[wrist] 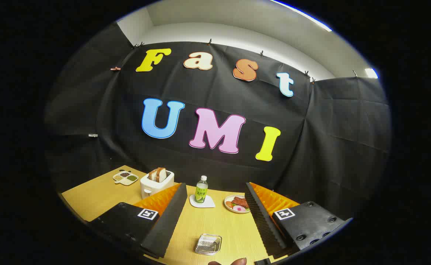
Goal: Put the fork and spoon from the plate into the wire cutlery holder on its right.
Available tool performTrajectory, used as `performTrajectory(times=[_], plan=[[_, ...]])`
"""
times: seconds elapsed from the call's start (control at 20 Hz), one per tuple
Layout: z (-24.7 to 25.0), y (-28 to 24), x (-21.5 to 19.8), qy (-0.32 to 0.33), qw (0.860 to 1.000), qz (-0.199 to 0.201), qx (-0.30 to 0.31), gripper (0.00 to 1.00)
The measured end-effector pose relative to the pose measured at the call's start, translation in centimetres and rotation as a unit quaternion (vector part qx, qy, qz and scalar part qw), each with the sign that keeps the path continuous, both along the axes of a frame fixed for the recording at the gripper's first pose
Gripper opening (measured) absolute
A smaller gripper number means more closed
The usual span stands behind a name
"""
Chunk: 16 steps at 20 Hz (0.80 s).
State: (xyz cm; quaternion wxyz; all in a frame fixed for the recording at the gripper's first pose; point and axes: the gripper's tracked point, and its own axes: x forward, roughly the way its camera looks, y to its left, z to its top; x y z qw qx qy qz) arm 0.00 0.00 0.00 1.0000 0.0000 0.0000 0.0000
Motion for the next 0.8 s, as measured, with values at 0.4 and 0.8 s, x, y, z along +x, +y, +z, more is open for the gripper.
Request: performTrajectory(times=[0.4,0.8], plan=[[-0.4,1.0,0.2,0.012,1.000,0.000,-0.005,0.98],[-0.8,1.3,0.3,0.023,1.000,0.000,-0.004,0.98]])
